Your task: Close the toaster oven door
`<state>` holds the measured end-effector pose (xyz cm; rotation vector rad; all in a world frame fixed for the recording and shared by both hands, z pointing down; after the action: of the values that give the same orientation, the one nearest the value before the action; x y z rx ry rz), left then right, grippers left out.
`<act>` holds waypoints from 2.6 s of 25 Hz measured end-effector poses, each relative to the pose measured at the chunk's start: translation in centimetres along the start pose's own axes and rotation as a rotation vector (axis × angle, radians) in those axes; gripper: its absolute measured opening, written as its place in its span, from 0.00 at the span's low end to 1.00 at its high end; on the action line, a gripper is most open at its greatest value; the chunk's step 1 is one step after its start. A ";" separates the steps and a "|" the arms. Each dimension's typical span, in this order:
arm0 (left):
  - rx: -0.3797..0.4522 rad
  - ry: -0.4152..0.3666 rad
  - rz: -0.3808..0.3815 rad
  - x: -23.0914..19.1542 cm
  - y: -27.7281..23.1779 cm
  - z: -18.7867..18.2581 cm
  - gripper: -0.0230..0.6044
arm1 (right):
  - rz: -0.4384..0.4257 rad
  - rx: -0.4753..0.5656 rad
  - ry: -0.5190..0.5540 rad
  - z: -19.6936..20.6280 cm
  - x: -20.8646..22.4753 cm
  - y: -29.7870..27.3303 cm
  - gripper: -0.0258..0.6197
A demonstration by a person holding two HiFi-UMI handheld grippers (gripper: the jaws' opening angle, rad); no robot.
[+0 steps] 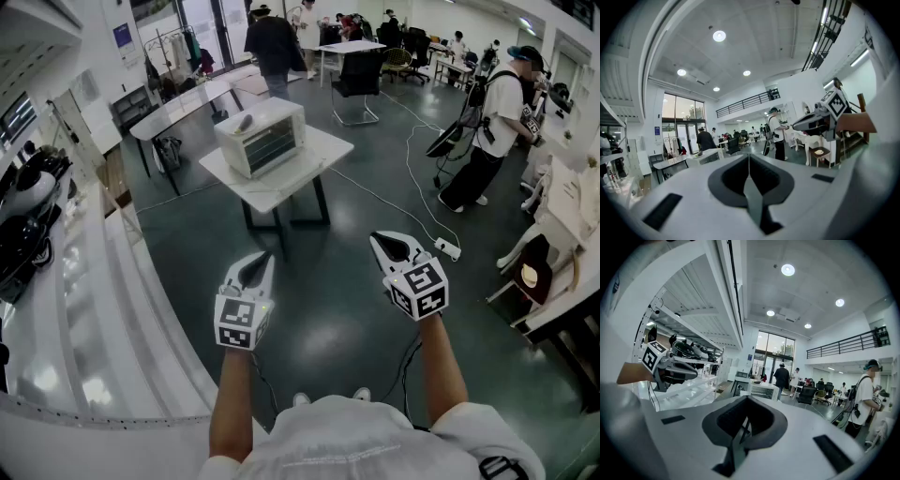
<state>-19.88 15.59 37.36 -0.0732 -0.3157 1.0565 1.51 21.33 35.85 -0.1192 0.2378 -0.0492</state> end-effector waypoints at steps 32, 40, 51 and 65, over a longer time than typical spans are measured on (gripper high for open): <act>0.025 0.059 0.050 2.3 -4.5 -0.3 0.29 | -0.116 0.025 -0.056 1.7 2.9 -1.1 0.29; -0.006 0.070 0.040 3.2 -6.3 0.3 0.29 | -0.145 -0.006 -0.072 3.1 4.6 -1.8 0.29; -0.043 0.142 -0.020 6.1 -9.5 1.7 0.29 | -0.194 -0.048 -0.117 6.0 8.2 -2.8 0.29; -0.044 0.149 0.009 -3.9 -18.0 3.8 0.29 | -0.172 -0.075 -0.148 6.8 11.0 -15.1 0.29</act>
<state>-7.63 2.97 43.92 -0.1921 -0.2039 1.0470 13.32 6.46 41.67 -0.2165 0.0810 -0.2021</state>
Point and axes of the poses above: the fingertips, and each gripper's own axes: y backward along the fingers, x to its right, z out of its underside, the point moved 1 cm from there along y, backward along the fingers, and after that the axes turned 12 degrees about z, right-handed, at the moved point
